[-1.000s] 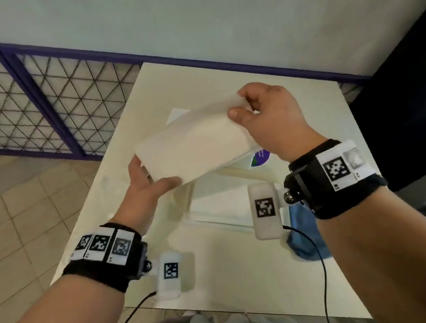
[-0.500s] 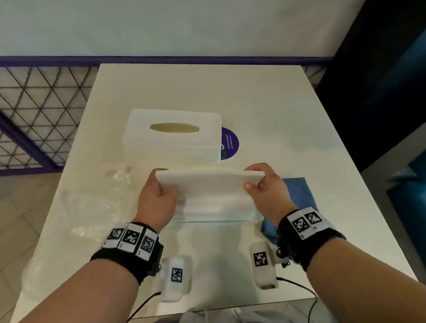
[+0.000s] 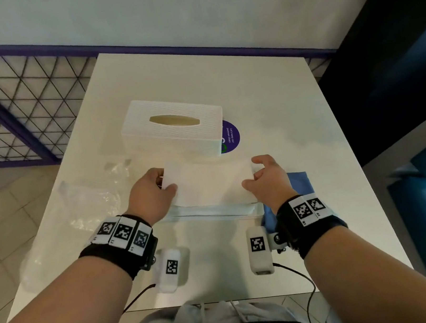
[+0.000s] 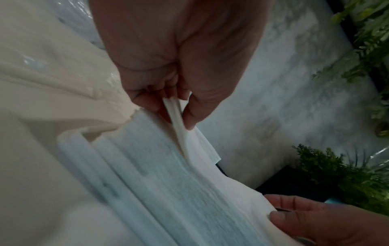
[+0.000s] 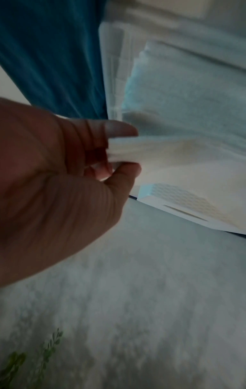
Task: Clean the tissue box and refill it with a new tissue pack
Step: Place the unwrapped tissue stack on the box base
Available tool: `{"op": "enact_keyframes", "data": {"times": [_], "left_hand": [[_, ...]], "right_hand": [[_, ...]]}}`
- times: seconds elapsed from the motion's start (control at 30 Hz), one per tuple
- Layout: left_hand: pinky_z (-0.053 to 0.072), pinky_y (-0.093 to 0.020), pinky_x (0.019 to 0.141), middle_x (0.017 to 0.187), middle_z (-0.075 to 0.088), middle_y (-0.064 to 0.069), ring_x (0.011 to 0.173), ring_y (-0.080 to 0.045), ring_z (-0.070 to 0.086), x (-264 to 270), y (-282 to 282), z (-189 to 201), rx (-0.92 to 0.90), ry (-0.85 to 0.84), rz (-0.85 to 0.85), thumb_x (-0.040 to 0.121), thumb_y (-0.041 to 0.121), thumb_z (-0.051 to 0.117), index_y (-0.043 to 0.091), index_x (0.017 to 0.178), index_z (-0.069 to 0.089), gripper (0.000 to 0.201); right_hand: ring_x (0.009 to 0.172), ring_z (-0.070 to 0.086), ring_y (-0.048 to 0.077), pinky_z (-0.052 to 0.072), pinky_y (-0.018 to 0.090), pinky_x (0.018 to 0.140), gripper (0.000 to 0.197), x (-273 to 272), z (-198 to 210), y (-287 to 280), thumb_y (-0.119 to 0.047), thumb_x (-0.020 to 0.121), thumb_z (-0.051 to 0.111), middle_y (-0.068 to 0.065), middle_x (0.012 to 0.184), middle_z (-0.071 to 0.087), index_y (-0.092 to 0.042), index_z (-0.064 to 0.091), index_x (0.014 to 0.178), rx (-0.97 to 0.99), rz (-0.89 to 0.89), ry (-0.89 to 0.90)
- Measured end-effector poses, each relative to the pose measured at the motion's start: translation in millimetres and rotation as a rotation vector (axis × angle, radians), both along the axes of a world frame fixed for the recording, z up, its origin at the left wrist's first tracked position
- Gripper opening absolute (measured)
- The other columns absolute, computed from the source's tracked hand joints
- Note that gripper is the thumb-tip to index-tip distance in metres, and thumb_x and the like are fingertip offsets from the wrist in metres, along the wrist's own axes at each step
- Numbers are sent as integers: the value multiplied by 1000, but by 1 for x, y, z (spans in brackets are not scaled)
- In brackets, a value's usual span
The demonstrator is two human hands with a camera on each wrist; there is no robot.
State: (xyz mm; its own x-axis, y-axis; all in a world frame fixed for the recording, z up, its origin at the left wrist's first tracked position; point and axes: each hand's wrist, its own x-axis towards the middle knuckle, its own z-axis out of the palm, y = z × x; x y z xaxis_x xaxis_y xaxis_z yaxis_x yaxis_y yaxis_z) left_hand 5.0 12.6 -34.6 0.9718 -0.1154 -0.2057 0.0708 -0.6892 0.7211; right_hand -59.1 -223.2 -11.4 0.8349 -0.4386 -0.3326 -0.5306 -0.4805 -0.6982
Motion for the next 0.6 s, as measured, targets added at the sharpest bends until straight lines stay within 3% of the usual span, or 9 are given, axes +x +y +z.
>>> {"op": "enact_keyframes", "data": {"times": [0.07, 0.13, 0.23, 0.33, 0.47, 0.6], "left_hand": [[44, -31, 88, 120, 56, -9, 105, -24, 58, 1, 3, -5, 11, -4, 18, 88, 27, 62, 9, 133, 46, 51], [41, -36, 100, 136, 46, -13, 119, -25, 52, 0, 8, -11, -4, 38, 10, 86, 37, 64, 10, 143, 34, 69], [40, -40, 104, 139, 43, -6, 124, -22, 47, -6, 18, -20, -41, 151, -132, 65, 43, 84, 13, 146, 25, 104], [45, -43, 100, 132, 50, 1, 120, -20, 50, -11, 23, -35, 73, 117, -256, 51, 42, 88, 20, 141, 29, 109], [46, -39, 97, 133, 51, -5, 117, -26, 53, -12, 19, -39, 155, 19, -259, 70, 17, 73, 17, 145, 27, 88], [43, -33, 99, 137, 51, -5, 119, -26, 52, -12, 19, -40, 155, 14, -252, 75, 14, 72, 17, 148, 25, 87]], "right_hand": [[79, 55, 14, 43, 22, 71, 57, -1, -2, 1, -20, 85, 63, -7, 84, 56, -16, 37, 136, -35, -3, 31], [91, 56, 18, 43, 25, 77, 58, 0, -5, 0, -25, 88, 59, 5, 114, 59, -16, 35, 139, -40, -24, 64], [115, 55, 26, 45, 30, 94, 60, 0, -13, 2, -40, 90, 52, 10, 134, 53, -12, 35, 141, 6, -43, 153], [119, 54, 30, 44, 37, 99, 57, -2, -18, 10, -48, 92, 46, 11, 130, 55, -8, 45, 133, 50, 0, 218], [113, 54, 31, 44, 39, 98, 53, -3, -23, 13, -47, 93, 39, 14, 125, 58, -9, 49, 129, 43, 32, 223], [112, 54, 31, 42, 36, 95, 41, -2, -22, 11, -36, 97, 38, 14, 123, 58, -9, 49, 126, 59, 25, 200]]}}
